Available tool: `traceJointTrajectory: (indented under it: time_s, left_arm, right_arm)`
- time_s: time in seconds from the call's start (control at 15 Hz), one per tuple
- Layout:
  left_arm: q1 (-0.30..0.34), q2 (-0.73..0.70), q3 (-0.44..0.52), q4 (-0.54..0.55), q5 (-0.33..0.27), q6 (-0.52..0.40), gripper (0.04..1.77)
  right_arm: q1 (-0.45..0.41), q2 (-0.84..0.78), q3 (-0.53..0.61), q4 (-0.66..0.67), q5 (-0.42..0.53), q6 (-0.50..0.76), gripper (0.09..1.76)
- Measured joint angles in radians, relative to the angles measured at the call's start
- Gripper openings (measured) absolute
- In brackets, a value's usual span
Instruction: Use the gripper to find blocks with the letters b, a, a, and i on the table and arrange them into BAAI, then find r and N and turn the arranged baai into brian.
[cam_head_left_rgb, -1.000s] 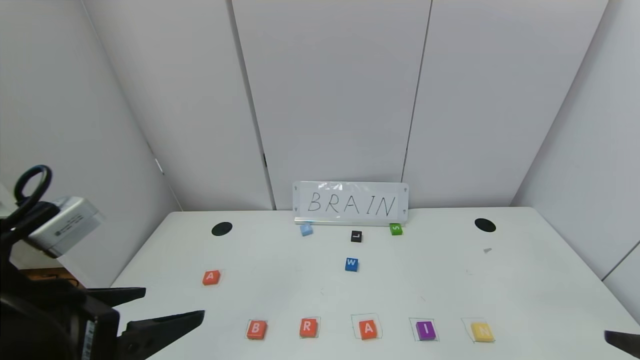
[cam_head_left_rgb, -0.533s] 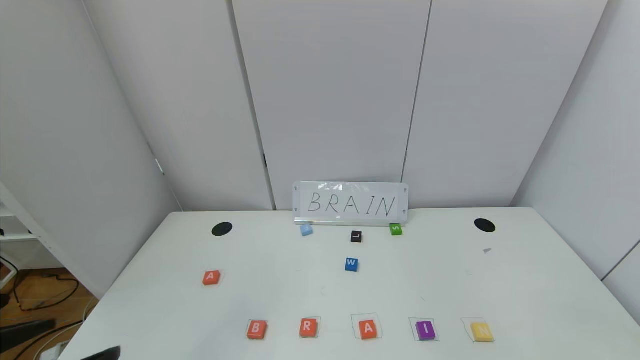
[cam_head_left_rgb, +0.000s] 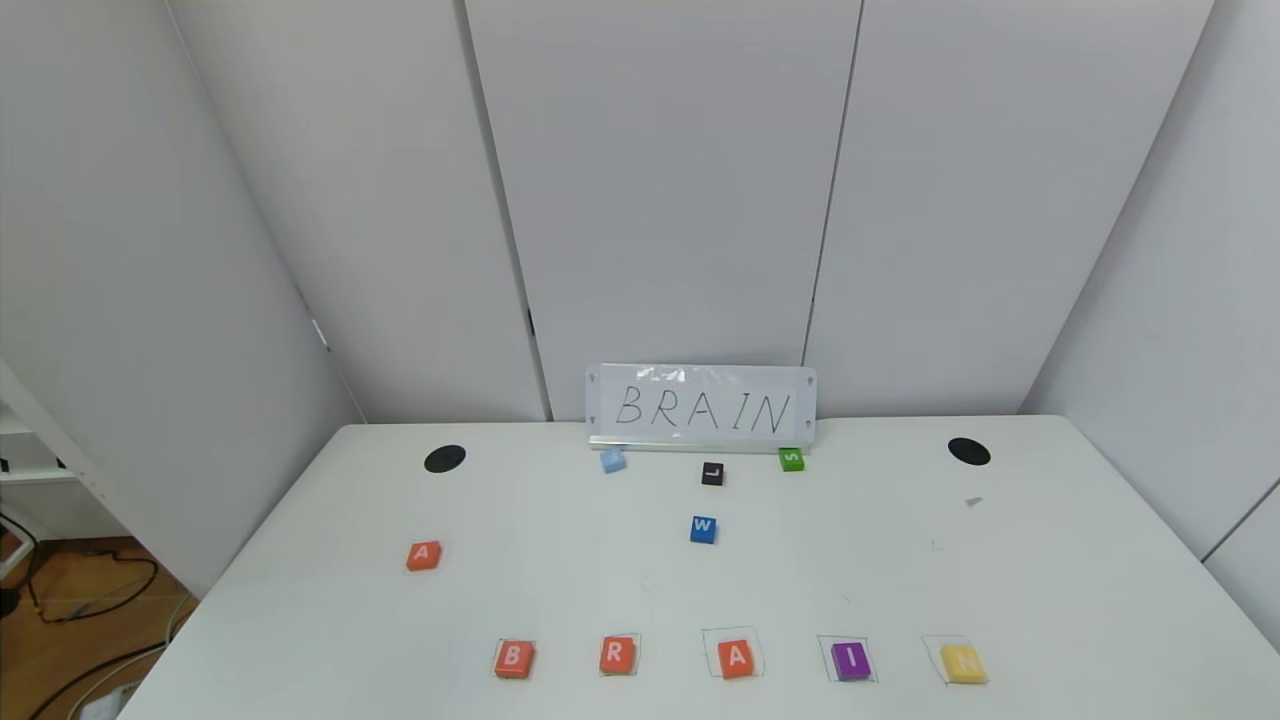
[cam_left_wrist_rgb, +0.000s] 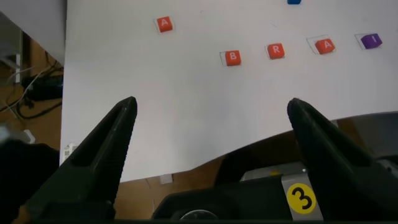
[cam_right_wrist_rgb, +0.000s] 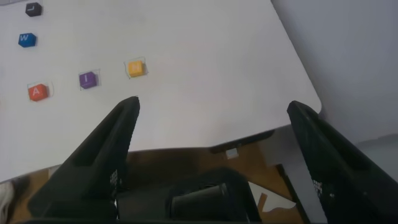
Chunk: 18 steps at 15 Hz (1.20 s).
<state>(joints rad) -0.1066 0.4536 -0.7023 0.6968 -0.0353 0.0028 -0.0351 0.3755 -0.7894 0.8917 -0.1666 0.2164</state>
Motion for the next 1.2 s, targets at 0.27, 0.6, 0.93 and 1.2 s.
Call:
traceJointTrajectory:
  time_s: [0.27, 0.6, 0.93, 1.2]
  left_arm:
    - [0.046, -0.134, -0.003, 0.101, 0.0, 0.02, 1.72]
    - [0.096, -0.284, 0.018, 0.184, -0.001, 0.027, 1.72]
    - [0.103, -0.413, 0.075, 0.202, 0.008, 0.017, 1.72]
    - [0.104, -0.448, 0.088, 0.074, 0.016, 0.015, 1.72]
  right_arm:
    - [0.0, -0.13, 0.004, 0.058, 0.01, -0.011, 1.71]
    - [0.019, -0.279, 0.002, 0.139, 0.014, -0.034, 1.71]
    - [0.023, -0.367, -0.012, 0.178, -0.002, -0.049, 1.71]
    - [0.023, -0.376, -0.024, -0.01, -0.002, -0.056, 1.71]
